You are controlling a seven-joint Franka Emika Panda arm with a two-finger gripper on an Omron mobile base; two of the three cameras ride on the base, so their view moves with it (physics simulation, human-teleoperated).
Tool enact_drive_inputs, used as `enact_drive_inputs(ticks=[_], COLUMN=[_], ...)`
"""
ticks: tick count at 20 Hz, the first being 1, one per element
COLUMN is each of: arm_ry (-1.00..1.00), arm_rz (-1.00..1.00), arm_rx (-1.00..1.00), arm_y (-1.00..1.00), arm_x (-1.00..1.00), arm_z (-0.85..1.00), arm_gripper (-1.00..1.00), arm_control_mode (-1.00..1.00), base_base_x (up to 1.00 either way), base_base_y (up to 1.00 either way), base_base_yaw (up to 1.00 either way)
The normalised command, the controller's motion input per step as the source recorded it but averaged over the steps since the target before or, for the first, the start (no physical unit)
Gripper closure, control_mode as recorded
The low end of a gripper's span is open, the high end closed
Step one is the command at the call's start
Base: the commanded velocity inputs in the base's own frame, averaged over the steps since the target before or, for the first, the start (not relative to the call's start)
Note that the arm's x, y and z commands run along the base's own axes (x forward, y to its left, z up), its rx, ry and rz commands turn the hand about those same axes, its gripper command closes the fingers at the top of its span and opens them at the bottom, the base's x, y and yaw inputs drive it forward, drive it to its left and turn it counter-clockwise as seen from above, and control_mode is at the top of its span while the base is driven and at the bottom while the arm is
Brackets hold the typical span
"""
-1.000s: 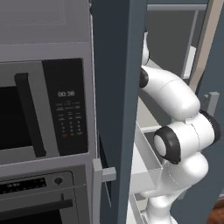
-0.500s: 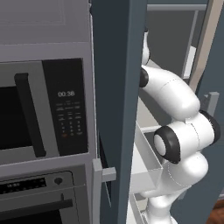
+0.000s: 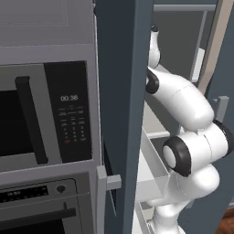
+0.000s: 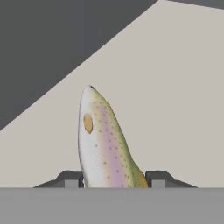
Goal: Take the tangerine, fish, and bell pepper from the freezer and place them in the bowl on the counter.
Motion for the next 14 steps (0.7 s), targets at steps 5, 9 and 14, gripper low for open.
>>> enact_drive_inputs(ticks=[5,9,14], arm_ry=[-0.01,0.00,-0.03], arm_rz=[-0.02,-0.08,-0.10], arm_rx=[0.00,0.00,0.00], arm_y=[-0.28,-0.34,-0.22], arm_x=[-0.58,-0.70,-0.50], arm_z=[0.24,0.03,0.00], arm_gripper=[1.00,1.00,1.00], arm_control_mode=[-1.00,-1.00,-1.00], base_base_x=[0.00,0.00,0.00], base_base_y=[0.00,0.00,0.00], base_base_yaw=[0.00,0.00,0.00])
